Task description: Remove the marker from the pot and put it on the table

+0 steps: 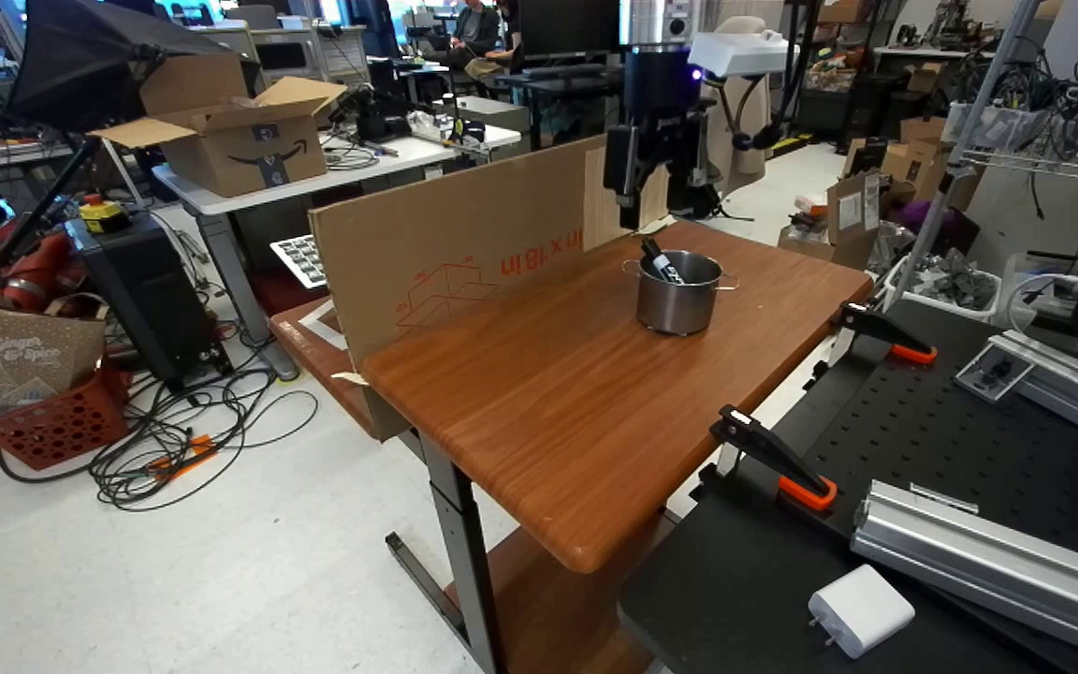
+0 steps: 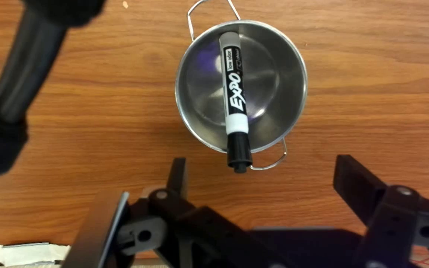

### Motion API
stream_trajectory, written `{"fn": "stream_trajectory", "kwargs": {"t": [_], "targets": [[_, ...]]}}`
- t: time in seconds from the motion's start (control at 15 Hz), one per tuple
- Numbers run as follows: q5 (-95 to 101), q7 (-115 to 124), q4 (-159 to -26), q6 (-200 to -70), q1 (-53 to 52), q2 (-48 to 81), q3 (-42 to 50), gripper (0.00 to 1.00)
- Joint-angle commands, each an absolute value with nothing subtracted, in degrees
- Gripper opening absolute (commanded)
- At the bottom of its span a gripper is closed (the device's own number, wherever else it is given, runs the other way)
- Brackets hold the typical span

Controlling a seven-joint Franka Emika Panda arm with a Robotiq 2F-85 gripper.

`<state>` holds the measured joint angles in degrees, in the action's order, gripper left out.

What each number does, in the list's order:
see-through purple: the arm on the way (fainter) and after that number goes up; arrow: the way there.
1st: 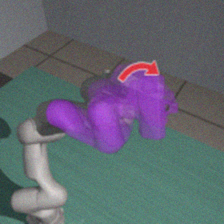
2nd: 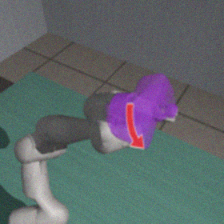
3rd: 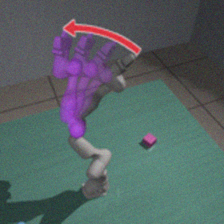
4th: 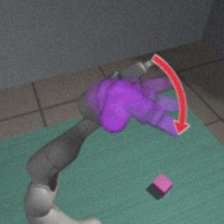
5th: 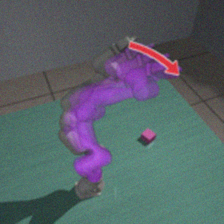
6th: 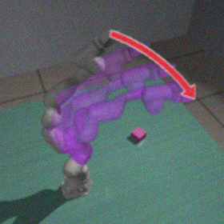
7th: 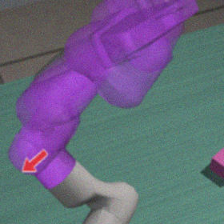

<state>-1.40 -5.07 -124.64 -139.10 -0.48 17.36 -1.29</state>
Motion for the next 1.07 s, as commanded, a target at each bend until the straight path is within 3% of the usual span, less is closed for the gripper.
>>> {"fn": "stream_trajectory", "kwargs": {"t": [0.0,0.27,0.33,0.4,1.0], "targets": [[-0.7,-4.6,-122.8,-139.2,-0.6,19.9,-1.4,1.00],[-0.4,-4.6,-121.7,-138.9,-0.7,21.9,-1.3,1.00],[-0.2,-4.6,-121.4,-139.0,-0.7,22.4,-1.3,0.83],[0.2,-4.5,-121.2,-139.0,-0.9,22.7,-1.2,0.74],[0.5,-4.9,-119.4,-138.8,-0.7,24.0,-1.3,0.05]]}}
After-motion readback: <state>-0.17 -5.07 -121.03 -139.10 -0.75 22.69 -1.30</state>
